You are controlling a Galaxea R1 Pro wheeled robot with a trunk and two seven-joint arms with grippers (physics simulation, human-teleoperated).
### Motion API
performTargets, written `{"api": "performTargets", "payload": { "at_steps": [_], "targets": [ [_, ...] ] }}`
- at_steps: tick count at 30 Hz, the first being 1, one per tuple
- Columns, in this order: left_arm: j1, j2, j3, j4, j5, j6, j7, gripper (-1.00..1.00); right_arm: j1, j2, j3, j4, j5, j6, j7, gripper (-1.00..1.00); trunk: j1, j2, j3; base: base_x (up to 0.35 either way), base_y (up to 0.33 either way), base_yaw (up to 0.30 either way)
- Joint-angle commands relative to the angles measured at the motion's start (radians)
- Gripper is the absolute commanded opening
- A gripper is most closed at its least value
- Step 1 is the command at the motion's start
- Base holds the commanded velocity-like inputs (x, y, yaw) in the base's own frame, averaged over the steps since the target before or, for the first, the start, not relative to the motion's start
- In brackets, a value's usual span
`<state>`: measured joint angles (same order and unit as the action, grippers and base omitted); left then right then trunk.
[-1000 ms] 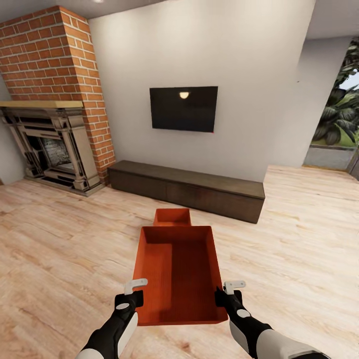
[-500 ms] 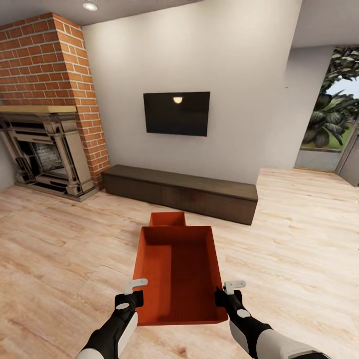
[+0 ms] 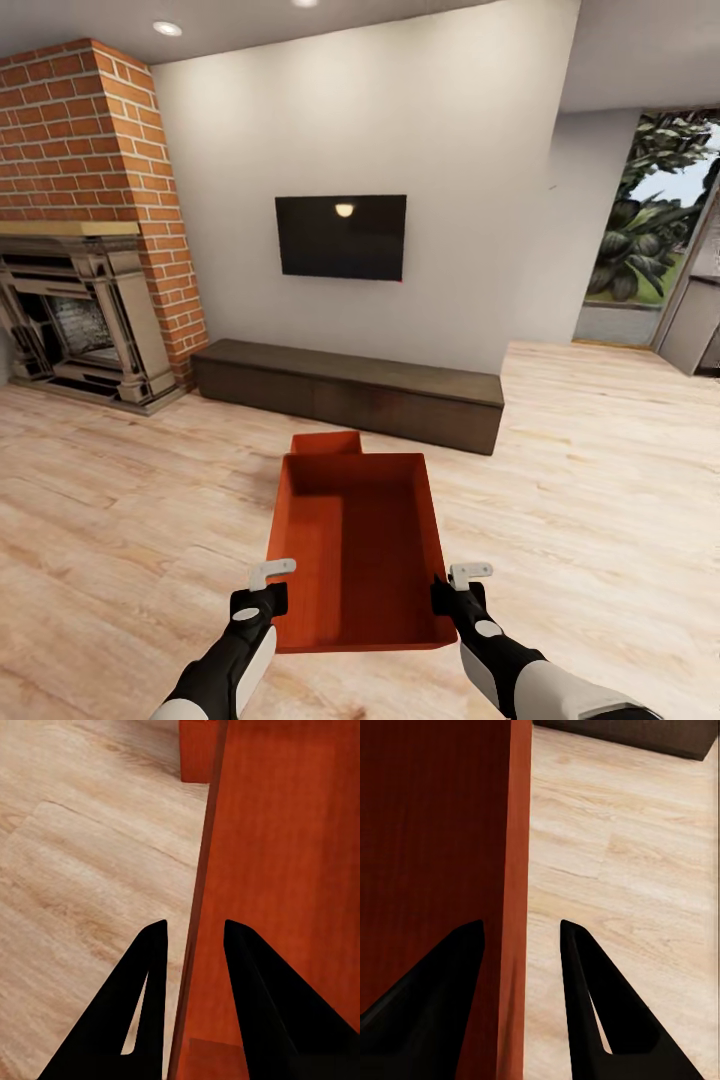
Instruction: Move the two storage containers from the living room to the garage. In the garage, place one container on the floor and stack the other container on top of it (either order is fine).
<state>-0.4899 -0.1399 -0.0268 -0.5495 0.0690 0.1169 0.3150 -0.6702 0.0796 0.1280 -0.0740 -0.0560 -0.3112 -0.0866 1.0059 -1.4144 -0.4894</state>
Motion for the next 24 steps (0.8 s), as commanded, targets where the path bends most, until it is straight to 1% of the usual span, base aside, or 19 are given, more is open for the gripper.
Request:
{"api": "performTargets", "payload": {
  "at_steps": [1, 14, 20, 24],
  "targets": [
    [-0.001, 0.000, 0.002, -0.004, 0.008, 0.004, 0.004, -1.00, 0.000, 0.000, 0.004, 0.002, -0.002, -0.002, -0.004, -1.00, 0.000, -0.001, 0.001, 0.000, 0.000, -0.096],
    [-0.001, 0.000, 0.002, -0.004, 0.008, 0.004, 0.004, -1.00, 0.000, 0.000, 0.004, 0.002, -0.002, -0.002, -0.004, -1.00, 0.000, -0.001, 0.021, 0.000, 0.000, -0.096],
    [-0.001, 0.000, 0.002, -0.004, 0.008, 0.004, 0.004, -1.00, 0.000, 0.000, 0.004, 0.002, -0.002, -0.001, -0.004, -1.00, 0.000, -0.001, 0.025, 0.000, 0.000, -0.036],
    [-0.001, 0.000, 0.002, -0.004, 0.008, 0.006, 0.004, -1.00, 0.000, 0.000, 0.004, 0.002, -0.002, 0.000, -0.004, -1.00, -0.015, 0.027, 0.038, 0.000, 0.000, -0.005]
  ]
}}
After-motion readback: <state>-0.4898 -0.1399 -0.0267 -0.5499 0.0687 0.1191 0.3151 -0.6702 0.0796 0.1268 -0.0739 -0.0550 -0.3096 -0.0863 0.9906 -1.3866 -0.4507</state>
